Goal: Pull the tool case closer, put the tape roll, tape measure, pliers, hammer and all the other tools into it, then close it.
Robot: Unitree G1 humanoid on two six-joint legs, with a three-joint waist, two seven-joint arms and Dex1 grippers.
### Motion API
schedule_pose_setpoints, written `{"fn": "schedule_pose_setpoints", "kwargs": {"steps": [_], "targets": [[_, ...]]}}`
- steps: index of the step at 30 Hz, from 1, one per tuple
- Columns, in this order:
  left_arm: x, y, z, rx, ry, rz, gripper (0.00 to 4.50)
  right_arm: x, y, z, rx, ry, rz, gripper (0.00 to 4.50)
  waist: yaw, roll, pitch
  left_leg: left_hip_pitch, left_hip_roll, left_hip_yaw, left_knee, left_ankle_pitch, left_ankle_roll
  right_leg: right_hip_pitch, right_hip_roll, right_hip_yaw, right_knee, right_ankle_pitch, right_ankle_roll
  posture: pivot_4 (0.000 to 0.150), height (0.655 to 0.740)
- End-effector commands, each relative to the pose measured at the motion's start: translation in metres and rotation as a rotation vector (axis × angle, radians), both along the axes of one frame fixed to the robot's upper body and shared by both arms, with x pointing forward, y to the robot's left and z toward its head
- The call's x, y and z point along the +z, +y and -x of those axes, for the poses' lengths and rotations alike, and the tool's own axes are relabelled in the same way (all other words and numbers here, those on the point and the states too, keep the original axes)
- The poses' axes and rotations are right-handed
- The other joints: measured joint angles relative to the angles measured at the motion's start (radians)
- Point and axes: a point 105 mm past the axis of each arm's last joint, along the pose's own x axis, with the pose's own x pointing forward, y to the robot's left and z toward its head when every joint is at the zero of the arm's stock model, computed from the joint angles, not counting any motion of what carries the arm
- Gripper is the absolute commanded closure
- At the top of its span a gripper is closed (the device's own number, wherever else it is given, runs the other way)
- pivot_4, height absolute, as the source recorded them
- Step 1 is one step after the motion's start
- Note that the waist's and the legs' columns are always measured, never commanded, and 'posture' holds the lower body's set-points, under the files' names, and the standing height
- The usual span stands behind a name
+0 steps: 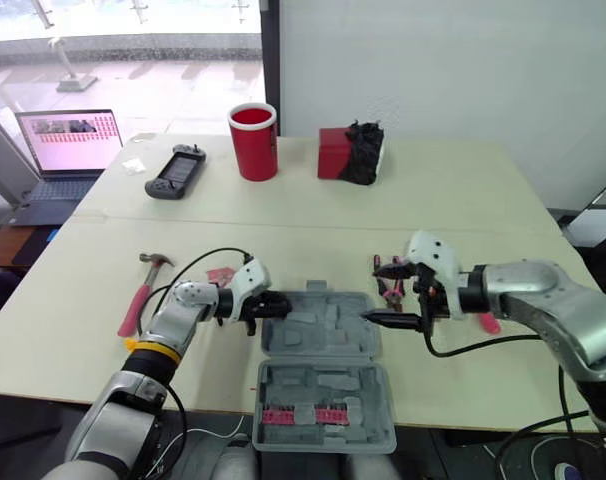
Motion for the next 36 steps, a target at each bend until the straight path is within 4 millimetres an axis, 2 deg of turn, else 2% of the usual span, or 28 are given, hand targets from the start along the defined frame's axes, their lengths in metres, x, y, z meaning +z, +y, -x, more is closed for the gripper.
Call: {"fn": "schedule_pose_setpoints", "kwargs": {"steps": [1, 4, 6, 8, 9, 12, 14, 17, 22, 25, 28, 31, 36], "targets": [[0.057, 0.007, -0.012, 0.039, -0.109, 0.095, 3.33, 0.012, -0.033, -0.006, -0.061, -0.025, 0.012, 0.0, 0.003, 0.0, 0.0, -0.001, 0.0, 0.0, 0.0, 0.0, 0.0, -0.001, 0.0, 0.0, 0.0, 0.0, 0.001, 0.15, 0.74], [0.075, 0.038, -0.022, 0.181, -0.206, 0.08, 2.47, -0.003, -0.071, -0.01, -0.172, 0.047, 0.109, 0.0, 0.003, 0.0, 0.0, -0.001, 0.0, -0.001, -0.001, 0.0, 0.0, -0.001, 0.0, -0.001, 0.0, 0.0, 0.001, 0.15, 0.74], [0.077, 0.055, -0.022, 0.243, -0.236, 0.055, 1.39, -0.004, -0.086, -0.012, -0.208, 0.039, 0.116, 0.0, -0.003, 0.0, 0.0, -0.001, 0.0, -0.001, -0.002, 0.0, 0.0, -0.001, 0.0, -0.001, 0.0, 0.0, 0.001, 0.15, 0.74], [0.076, 0.092, -0.018, 0.375, -0.28, 0.018, 0.33, -0.009, -0.109, -0.012, -0.265, 0.041, 0.08, 0.0, -0.012, 0.001, 0.0, -0.001, 0.0, 0.0, -0.003, 0.0, 0.0, -0.002, 0.0, -0.001, 0.0, 0.0, 0.001, 0.15, 0.74], [0.073, 0.115, -0.013, 0.451, -0.302, -0.017, 0.07, -0.014, -0.12, -0.009, -0.281, 0.051, 0.069, 0.0, -0.015, 0.001, 0.0, 0.0, 0.0, 0.0, -0.003, 0.0, 0.0, -0.002, -0.001, -0.001, 0.0, 0.0, 0.001, 0.15, 0.74], [0.058, 0.16, 0.011, 0.59, -0.327, -0.068, 0.07, -0.028, -0.146, 0.002, -0.313, 0.093, 0.042, 0.0, -0.024, 0.001, 0.0, -0.001, 0.0, 0.0, -0.004, 0.0, 0.001, -0.002, -0.001, -0.001, -0.001, 0.0, 0.001, 0.15, 0.74], [0.053, 0.193, 0.035, 0.683, -0.266, -0.014, 0.07, -0.043, -0.168, 0.009, -0.361, 0.116, 0.046, 0.0, -0.025, 0.001, 0.0, -0.001, 0.0, 0.0, -0.004, 0.0, 0.001, -0.002, -0.001, -0.001, -0.001, 0.0, 0.001, 0.15, 0.74], [0.053, 0.225, 0.069, 0.753, -0.179, 0.152, 0.07, -0.058, -0.194, 0.018, -0.433, 0.122, 0.02, 0.0, -0.023, 0.0, 0.0, -0.001, 0.0, 0.0, -0.003, 0.0, 0.0, -0.001, -0.001, -0.001, -0.001, 0.0, 0.0, 0.15, 0.74], [0.031, 0.276, 0.12, 0.929, -0.155, 0.075, 0.07, -0.069, -0.231, 0.03, -0.57, 0.049, -0.014, 0.0, -0.026, 0.001, 0.0, 0.002, 0.0, 0.002, -0.001, 0.0, 0.0, 0.002, -0.001, 0.0, -0.002, -0.002, -0.005, 0.15, 0.74], [0.024, 0.29, 0.136, 0.982, -0.152, 0.068, 0.07, -0.076, -0.237, 0.038, -0.59, 0.036, -0.038, 0.0, -0.027, 0.001, 0.0, 0.002, 0.0, 0.002, -0.002, 0.0, 0.0, 0.001, -0.001, 0.001, -0.003, -0.003, -0.005, 0.15, 0.74], [0.017, 0.292, 0.143, 0.985, -0.138, 0.06, 0.07, -0.081, -0.234, 0.04, -0.589, 0.054, -0.065, 0.0, -0.026, 0.001, 0.0, 0.002, 0.0, 0.002, -0.001, 0.0, 0.0, 0.001, -0.001, 0.001, -0.002, -0.003, -0.005, 0.15, 0.74], [0.016, 0.291, 0.143, 0.982, -0.139, 0.072, 0.07, -0.084, -0.226, 0.039, -0.568, 0.074, -0.079, 0.0, -0.026, 0.0, 0.0, 0.002, 0.0, 0.003, -0.001, 0.0, 0.0, 0.002, -0.001, 0.002, -0.002, -0.002, -0.005, 0.15, 0.74], [0.026, 0.281, 0.131, 0.94, -0.179, 0.078, 0.07, -0.07, -0.2, 0.029, -0.483, 0.071, -0.121, 0.0, -0.026, 0.001, 0.0, 0.002, 0.0, 0.003, -0.001, 0.0, 0.0, 0.001, -0.001, 0.002, -0.002, -0.002, -0.005, 0.15, 0.74]]}}
